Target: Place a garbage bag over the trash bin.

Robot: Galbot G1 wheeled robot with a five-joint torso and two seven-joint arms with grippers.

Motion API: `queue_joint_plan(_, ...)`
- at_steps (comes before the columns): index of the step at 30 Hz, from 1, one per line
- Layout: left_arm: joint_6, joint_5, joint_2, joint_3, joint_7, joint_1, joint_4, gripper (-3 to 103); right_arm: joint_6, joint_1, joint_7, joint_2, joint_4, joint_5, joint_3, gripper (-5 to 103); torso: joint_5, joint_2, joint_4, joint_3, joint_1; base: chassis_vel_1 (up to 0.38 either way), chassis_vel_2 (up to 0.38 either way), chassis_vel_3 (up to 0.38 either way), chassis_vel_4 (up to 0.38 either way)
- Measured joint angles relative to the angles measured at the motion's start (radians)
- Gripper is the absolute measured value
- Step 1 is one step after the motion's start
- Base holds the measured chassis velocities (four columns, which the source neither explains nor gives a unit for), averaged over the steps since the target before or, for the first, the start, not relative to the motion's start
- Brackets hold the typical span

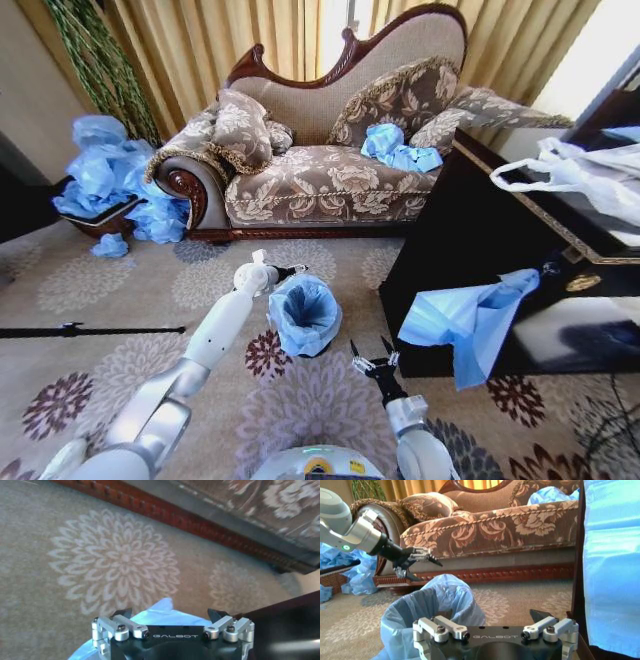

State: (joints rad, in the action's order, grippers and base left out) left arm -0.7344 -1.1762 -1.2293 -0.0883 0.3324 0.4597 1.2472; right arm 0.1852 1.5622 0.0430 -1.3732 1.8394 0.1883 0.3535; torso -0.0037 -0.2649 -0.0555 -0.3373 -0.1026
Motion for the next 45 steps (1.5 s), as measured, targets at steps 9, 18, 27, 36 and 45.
queue_joint_plan(9, -0.004, 0.019, -0.017, 0.025, 0.028, -0.015, -0.031, 100, 0.008, -0.004, -0.003, 0.004, -0.014, -0.002, 0.007, 100, 0.0001, 0.0, 0.0001, 0.0, 0.0, 0.0, 0.0, 0.0, 0.0)
queue_joint_plan(18, -0.003, 0.02, -0.005, 0.056, 0.012, -0.024, -0.059, 100, 0.019, -0.007, -0.006, -0.011, -0.041, -0.003, 0.007, 100, 0.0001, 0.0, 0.0004, 0.0, 0.0, 0.0, 0.0, 0.0, 0.0)
queue_joint_plan(27, -0.002, 0.015, -0.043, 0.063, 0.01, -0.064, -0.164, 100, 0.019, -0.013, -0.006, -0.021, -0.049, -0.007, 0.003, 100, 0.0001, 0.0, 0.0, 0.0, 0.0, 0.0, 0.0, 0.0, 0.0)
queue_joint_plan(36, -0.001, 0.003, -0.078, 0.028, 0.018, -0.077, -0.251, 100, 0.016, -0.01, -0.01, -0.017, -0.047, -0.01, 0.003, 100, 0.0002, 0.0, 0.0002, 0.0, 0.0, 0.0, 0.0, 0.0, 0.0)
queue_joint_plan(45, 0.002, -0.013, -0.086, 0.004, 0.016, -0.053, -0.292, 100, 0.011, -0.013, -0.011, -0.015, -0.045, -0.013, -0.002, 100, 0.0003, 0.0, 0.0003, 0.0, 0.0, 0.0, 0.0, 0.0, 0.0)
